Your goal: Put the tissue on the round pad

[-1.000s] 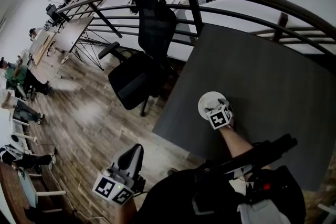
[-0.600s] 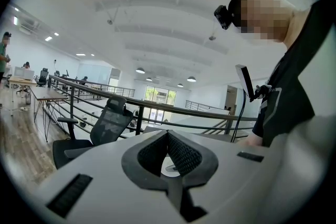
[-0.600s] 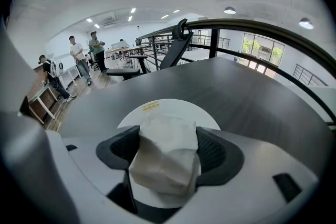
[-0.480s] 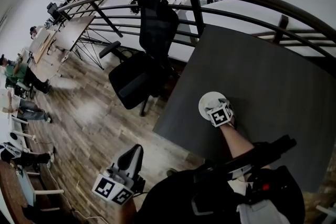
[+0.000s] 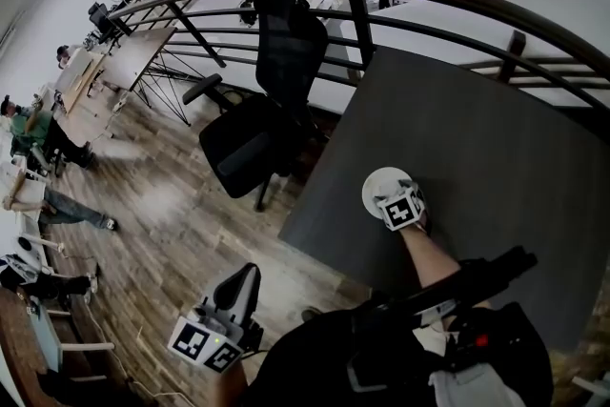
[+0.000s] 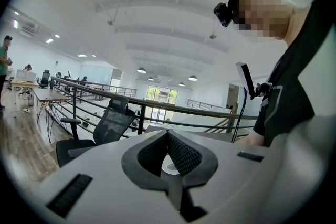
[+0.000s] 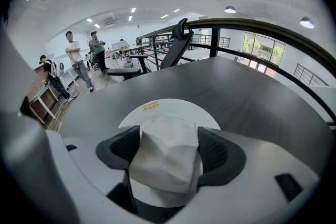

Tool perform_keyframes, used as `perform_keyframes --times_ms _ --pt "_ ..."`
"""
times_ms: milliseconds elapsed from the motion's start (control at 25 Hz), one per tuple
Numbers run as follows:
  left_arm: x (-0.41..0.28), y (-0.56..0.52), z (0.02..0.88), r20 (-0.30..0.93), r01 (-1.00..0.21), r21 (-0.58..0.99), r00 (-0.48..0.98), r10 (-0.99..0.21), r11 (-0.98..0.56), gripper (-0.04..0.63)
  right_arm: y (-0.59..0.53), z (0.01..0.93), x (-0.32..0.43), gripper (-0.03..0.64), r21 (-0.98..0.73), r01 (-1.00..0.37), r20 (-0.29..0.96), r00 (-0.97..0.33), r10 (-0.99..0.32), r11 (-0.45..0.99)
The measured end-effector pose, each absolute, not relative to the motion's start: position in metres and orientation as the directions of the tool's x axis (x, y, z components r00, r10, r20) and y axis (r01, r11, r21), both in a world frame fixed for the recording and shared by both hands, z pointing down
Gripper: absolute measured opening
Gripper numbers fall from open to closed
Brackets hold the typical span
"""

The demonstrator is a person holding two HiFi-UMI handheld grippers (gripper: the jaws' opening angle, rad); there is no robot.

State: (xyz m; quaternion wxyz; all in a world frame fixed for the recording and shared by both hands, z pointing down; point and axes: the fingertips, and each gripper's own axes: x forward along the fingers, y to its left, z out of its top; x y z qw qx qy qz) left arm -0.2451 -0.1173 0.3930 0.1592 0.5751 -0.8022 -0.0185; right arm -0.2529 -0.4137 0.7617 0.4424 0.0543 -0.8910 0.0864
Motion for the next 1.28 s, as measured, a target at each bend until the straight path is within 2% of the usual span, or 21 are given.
perform_keyframes --times_ms 400,680,720,760,960,1280 --pt "-0.243 -0.125 0.4 0.228 -0.919 0.221 -0.276 -0.934 0.325 0.005 -0.418 0.73 -0.264 0.325 -0.116 -0.175 0.709 -0.704 -0.042 0.978" --pt "-0.241 -0.137 0.408 0.218 -0.936 0.233 -0.215 -0.952 0.265 0.005 -0.416 0.656 -0.274 0.325 -0.107 -0.18 0.558 -0.825 -0.091 0.978" --pt "-0.242 -0.138 0.408 0.214 -0.94 0.233 -0.202 -0.956 0.251 0.005 -0.415 0.643 -0.276 0.315 -0.113 -0.182 0.522 -0.847 -0.098 0.977" --pt "-0.243 -0.138 0.407 0.208 -0.943 0.232 -0.19 -0.959 0.237 0.005 -0.414 0.629 -0.278 0.26 -0.12 -0.186 0.487 -0.867 -0.106 0.975" --pt "-0.245 -0.135 0.403 0.198 -0.96 0.23 -0.115 -0.973 0.16 0.005 -0.404 0.56 -0.27 0.167 -0.145 -0.211 0.358 -0.922 -0.147 0.967" --pt "-0.255 -0.116 0.398 0.157 -0.971 0.229 -0.036 -0.987 0.072 0.005 -0.369 0.504 -0.25 0.14 -0.173 -0.227 0.259 -0.949 -0.178 0.958"
